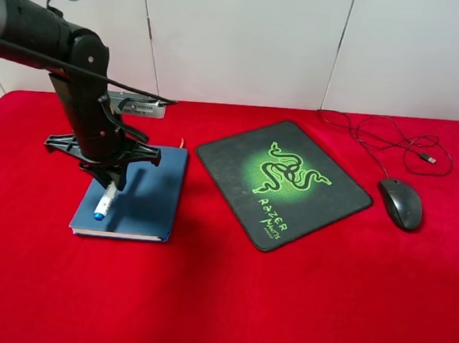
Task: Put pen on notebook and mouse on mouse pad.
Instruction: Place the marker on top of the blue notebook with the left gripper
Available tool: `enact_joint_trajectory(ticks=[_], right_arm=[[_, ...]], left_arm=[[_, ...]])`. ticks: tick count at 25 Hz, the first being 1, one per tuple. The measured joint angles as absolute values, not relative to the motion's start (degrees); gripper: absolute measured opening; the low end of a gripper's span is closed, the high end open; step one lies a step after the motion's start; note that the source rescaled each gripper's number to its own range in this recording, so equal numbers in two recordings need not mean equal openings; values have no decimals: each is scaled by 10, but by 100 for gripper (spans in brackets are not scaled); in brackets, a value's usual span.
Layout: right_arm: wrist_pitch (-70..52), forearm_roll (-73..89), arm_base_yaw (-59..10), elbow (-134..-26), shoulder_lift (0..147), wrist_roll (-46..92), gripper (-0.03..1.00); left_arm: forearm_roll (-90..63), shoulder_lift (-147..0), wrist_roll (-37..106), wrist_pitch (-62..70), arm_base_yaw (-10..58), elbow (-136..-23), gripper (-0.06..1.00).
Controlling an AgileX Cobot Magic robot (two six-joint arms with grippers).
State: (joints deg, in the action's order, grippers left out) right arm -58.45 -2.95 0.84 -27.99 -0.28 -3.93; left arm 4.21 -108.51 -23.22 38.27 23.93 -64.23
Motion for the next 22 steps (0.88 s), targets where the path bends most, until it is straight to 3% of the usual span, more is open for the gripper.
enact_joint_trajectory(ticks=[17,19,22], right_arm=[[-584,-30,8,-280,-3,-39,100],[-584,-30,8,-280,-3,-39,100],[-584,-30,8,-280,-3,-39,100]], left_arm=[[34,-1130,-251,338,239,-647,0],[33,-1130,-251,337,239,-647,6],[30,-1131,-251,337,239,-647,30]])
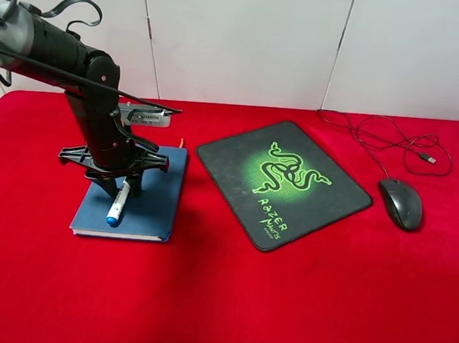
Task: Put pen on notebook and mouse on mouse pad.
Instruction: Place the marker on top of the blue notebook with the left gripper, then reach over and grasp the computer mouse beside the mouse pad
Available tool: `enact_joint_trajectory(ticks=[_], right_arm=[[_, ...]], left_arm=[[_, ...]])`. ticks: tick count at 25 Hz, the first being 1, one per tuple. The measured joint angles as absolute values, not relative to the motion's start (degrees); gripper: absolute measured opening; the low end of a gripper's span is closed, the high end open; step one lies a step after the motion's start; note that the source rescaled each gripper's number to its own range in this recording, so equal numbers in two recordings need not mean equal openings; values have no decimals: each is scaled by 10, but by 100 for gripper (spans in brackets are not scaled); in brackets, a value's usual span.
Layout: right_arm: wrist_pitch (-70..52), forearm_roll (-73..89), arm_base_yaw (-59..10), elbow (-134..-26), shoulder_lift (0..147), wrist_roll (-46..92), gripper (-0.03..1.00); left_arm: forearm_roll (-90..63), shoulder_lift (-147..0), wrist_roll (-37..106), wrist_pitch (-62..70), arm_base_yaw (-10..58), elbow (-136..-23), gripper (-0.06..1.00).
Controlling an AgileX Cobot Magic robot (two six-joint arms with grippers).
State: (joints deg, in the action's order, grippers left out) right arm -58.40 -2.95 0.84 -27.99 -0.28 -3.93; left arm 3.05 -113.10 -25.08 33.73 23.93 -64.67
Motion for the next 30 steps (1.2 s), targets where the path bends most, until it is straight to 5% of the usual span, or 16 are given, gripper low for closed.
enact_joint_trajectory(ticks=[5,9,30], right_arm=[[-584,-30,8,-280,-3,-39,100],[-584,-30,8,-280,-3,-39,100],[-584,-30,8,-280,-3,-39,100]], left_arm=[[26,-1131,-251,337,239,-647,75],[12,-1131,-251,336,239,-649,94],[-21,-1074,-224,556,239,-762,100]])
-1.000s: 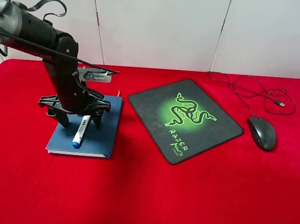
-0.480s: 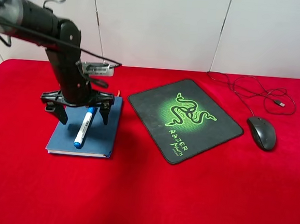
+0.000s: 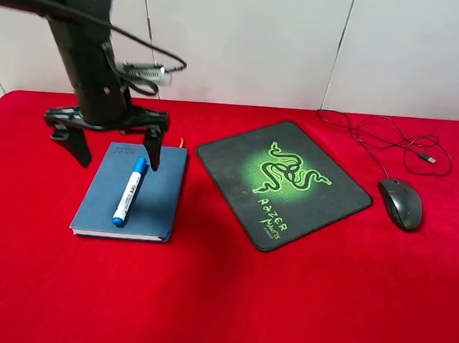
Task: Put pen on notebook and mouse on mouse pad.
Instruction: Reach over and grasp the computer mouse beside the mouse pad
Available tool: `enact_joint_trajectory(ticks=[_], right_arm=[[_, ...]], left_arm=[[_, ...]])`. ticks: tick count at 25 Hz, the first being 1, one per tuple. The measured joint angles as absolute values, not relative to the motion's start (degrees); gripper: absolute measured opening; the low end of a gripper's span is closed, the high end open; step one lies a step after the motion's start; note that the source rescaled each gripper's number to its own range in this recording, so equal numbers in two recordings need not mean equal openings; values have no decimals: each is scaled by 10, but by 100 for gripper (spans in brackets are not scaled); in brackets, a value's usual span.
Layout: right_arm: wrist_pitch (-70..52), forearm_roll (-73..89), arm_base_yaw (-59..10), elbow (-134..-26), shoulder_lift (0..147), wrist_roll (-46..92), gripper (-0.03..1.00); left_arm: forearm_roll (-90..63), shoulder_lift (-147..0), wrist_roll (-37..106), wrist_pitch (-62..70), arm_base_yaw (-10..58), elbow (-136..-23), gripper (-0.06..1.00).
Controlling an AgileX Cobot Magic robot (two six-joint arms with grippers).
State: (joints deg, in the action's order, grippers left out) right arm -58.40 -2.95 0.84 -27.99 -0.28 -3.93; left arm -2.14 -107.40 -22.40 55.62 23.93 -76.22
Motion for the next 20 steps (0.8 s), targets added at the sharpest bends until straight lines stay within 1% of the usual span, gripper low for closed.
enact_joint_trajectory(ticks=[9,15,20], right_arm=[[-584,-30,8,-280,-3,-39,100],[-584,-29,8,-280,-3,-39,100],[-584,-29,8,-280,-3,-39,100]], left_arm=[[-20,-962,-186,664,239,-763,100],[-8,-861,-179,664,239,-755,100],[-8,-741,-179,665,239,-697,100]])
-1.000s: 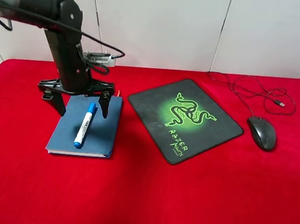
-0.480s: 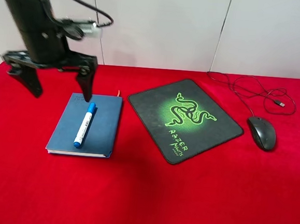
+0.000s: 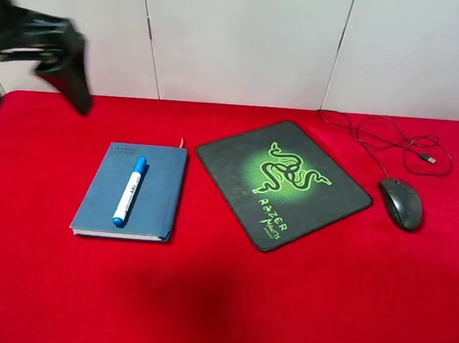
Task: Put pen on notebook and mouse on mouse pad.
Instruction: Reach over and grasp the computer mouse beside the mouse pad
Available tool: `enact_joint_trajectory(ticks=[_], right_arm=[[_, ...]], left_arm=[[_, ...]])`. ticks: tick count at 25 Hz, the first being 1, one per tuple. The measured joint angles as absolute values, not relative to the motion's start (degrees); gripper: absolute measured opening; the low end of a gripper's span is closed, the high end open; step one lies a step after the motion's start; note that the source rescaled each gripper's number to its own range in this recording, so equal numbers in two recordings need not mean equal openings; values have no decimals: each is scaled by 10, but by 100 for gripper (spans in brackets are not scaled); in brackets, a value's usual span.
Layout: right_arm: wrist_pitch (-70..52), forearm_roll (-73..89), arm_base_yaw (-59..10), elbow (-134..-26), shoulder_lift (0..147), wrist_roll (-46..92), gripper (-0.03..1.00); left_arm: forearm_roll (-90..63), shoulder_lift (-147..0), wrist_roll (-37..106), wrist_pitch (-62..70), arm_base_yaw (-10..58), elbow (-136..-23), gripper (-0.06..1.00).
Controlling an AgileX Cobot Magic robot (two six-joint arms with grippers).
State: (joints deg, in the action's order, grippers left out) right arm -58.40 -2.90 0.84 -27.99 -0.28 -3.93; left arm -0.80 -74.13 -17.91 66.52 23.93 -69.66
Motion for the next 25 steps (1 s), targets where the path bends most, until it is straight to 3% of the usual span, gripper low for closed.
enact_joint_trajectory(ticks=[8,16,22,25], right_arm=[[-584,-29,8,-280,-3,-39,100],[-584,-29,8,-280,-3,-39,100],[-584,-29,8,-280,-3,-39,100],[-584,-29,8,-280,-3,-39,100]], left_arm=[[-8,-516,-176,667,239,-587,100],[-38,-305,-60,668,239,-488,100],[-47,-208,22,668,236,-434,100],[-47,-183,29,668,199,-407,100]])
